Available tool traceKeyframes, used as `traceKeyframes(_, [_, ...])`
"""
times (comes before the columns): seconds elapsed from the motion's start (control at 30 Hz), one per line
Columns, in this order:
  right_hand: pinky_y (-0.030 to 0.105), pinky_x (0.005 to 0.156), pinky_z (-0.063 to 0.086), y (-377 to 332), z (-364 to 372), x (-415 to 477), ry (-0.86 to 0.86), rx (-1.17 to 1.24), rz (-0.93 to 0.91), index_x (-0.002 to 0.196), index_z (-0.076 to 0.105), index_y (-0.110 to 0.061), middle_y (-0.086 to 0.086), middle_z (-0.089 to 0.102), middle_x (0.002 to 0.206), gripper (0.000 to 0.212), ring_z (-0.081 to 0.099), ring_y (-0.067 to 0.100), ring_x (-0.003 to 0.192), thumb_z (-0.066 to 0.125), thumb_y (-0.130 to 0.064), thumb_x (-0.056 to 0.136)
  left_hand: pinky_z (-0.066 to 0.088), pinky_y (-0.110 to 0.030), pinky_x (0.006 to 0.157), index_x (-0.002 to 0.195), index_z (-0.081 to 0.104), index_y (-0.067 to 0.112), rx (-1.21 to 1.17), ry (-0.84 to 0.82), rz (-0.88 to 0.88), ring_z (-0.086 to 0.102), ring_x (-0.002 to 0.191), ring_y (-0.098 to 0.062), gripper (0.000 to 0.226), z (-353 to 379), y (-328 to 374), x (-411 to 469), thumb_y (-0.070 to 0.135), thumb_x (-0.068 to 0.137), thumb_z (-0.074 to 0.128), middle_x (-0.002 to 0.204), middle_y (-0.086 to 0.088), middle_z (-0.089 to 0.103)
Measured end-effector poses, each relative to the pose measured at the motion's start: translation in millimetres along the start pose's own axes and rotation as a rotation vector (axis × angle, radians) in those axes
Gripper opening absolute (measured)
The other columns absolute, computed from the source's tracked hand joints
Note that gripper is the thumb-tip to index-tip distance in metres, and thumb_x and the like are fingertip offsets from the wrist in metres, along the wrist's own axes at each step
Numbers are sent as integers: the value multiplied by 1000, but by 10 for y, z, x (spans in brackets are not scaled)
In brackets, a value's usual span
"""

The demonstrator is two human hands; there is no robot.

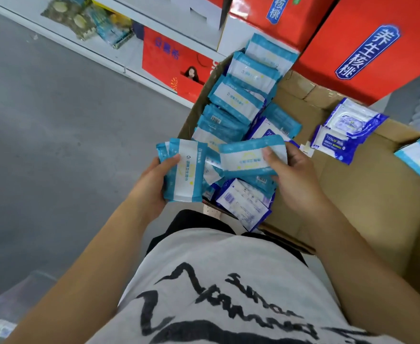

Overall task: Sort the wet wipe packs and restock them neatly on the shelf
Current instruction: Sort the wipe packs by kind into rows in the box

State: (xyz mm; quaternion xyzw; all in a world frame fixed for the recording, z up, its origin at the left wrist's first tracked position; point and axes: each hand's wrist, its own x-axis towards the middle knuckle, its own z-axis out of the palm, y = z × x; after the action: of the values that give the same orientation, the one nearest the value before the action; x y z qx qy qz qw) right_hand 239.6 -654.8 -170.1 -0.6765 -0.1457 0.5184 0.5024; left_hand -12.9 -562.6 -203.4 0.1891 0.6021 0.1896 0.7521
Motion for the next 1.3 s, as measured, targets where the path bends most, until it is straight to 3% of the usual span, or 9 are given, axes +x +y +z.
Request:
traceKeyframes(0.17, [30, 79, 59, -92, 120, 22, -101, -181, 8, 101, 70, -27, -6, 76, 98, 13, 73, 11, 92, 75, -28, 89, 56, -45, 94, 141, 56, 29, 132, -124, 16, 71, 116, -24, 57, 127, 27, 5, 60, 93, 63, 129, 0, 72])
traceKeyframes(0.27, [21, 68, 56, -47, 371, 90, -133, -331, -15, 94, 69, -25, -9, 75, 90, 14, 71, 2, 81, 79, -29, 85, 57, -43, 93, 141, 55, 23, 213, -228, 28, 70, 116, -27, 64, 201, -2, -33, 57, 89, 67, 130, -4, 72])
traceKeyframes(0.33, [22, 71, 57, 0, 536, 117, -171, -369, -25, 93, 70, -24, -9, 75, 90, 14, 72, 3, 82, 81, -26, 84, 57, -44, 94, 138, 56, 20, 251, -265, 30, 71, 115, -27, 57, 231, -42, -60, 46, 90, 73, 128, -5, 72])
traceKeyframes(0.43, [24, 76, 59, 69, 658, 176, -205, -373, -34, 91, 72, -24, -12, 74, 89, 7, 71, 2, 83, 78, -24, 87, 61, -42, 88, 134, 56, 19, 249, -211, 25, 74, 109, -26, 46, 169, -94, -66, 23, 92, 74, 123, -4, 75])
traceKeyframes(0.6, [28, 79, 55, 148, 598, 509, -77, -494, -59, 104, 73, -17, -6, 70, 93, 15, 66, 7, 86, 68, -27, 95, 62, -39, 81, 134, 57, 17, 181, -36, 16, 76, 103, -24, 42, -104, -110, -54, 22, 95, 72, 118, -4, 77])
traceKeyframes(0.8, [28, 99, 40, 361, 609, 890, -120, -925, -66, 136, 56, -13, 4, 57, 138, 52, 53, 21, 127, 72, -35, 91, 62, -37, 71, 131, 58, 17, 148, 90, -5, 77, 91, -22, 35, -287, -43, -42, 21, 97, 69, 109, -6, 78])
traceKeyframes(0.97, [48, 101, 45, 526, 602, 1012, -79, -1159, -93, 134, 54, -13, 12, 51, 132, 64, 44, 30, 125, 78, -42, 83, 62, -35, 69, 130, 58, 21, 123, 116, -25, 78, 90, -20, 32, -283, -18, -44, 22, 99, 68, 107, -4, 78])
traceKeyframes(1.2, [51, 105, 40, 562, 509, 1000, -101, -1201, 12, 134, 51, -18, 10, 50, 135, 72, 41, 31, 129, 76, -56, 78, 63, -41, 79, 136, 54, 21, 118, 168, -38, 76, 97, -22, 43, -223, -49, 0, 25, 96, 71, 113, -4, 76])
traceKeyframes(1.3, [50, 98, 46, 611, 453, 963, -71, -1119, -10, 117, 60, -18, 6, 57, 122, 66, 48, 27, 119, 81, -59, 70, 64, -40, 77, 132, 54, 22, 115, 177, -23, 77, 92, -20, 42, -195, -48, 7, 23, 95, 73, 111, -3, 76])
